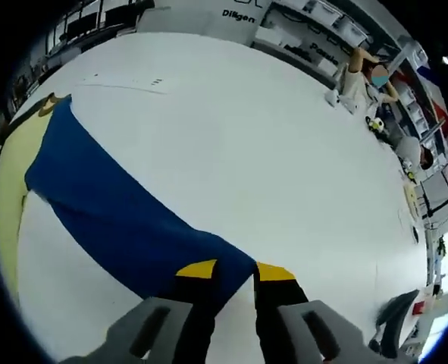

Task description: Fold the garment on the visible template until the final outline fits inside the template.

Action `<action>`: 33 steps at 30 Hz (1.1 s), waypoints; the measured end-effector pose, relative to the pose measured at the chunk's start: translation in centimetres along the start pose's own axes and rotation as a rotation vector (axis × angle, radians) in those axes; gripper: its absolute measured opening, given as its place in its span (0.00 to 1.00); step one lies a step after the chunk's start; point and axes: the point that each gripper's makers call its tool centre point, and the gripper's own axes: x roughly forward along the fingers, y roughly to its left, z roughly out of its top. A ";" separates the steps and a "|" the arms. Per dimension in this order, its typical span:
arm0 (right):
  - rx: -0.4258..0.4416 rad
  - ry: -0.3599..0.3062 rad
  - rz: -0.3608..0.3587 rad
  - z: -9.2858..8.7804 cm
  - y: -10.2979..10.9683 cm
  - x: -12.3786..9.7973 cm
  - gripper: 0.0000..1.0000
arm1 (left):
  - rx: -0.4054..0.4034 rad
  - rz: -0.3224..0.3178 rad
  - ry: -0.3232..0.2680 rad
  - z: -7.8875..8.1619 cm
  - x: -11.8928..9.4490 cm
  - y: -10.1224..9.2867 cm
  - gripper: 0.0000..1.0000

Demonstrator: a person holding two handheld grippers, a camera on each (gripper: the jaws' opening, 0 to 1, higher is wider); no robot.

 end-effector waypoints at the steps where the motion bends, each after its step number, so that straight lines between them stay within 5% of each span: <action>1: 0.010 -0.009 0.000 0.0 0.0 -0.2 0.20 | -0.003 0.000 -0.002 0.1 0.0 0.0 0.99; 7: 0.120 -0.048 0.023 -0.8 1.3 -1.6 0.24 | -0.007 -0.009 -0.021 0.6 -0.1 -0.3 0.99; 14: 0.102 -0.036 0.038 -2.1 2.9 -2.2 0.25 | -0.008 -0.021 -0.045 1.1 -0.4 -0.6 0.99; 19: 0.173 -0.006 0.047 -3.5 3.5 -1.7 0.25 | 0.010 -0.021 -0.043 1.3 -0.8 -0.5 0.99; 30: 0.353 -0.023 0.059 -3.7 4.5 -1.5 0.09 | 0.010 -0.008 -0.057 1.8 -1.4 0.5 0.99; 33: 0.340 -0.023 0.042 -3.8 4.0 -1.3 0.01 | 0.012 -0.005 -0.061 1.9 -1.5 0.7 0.99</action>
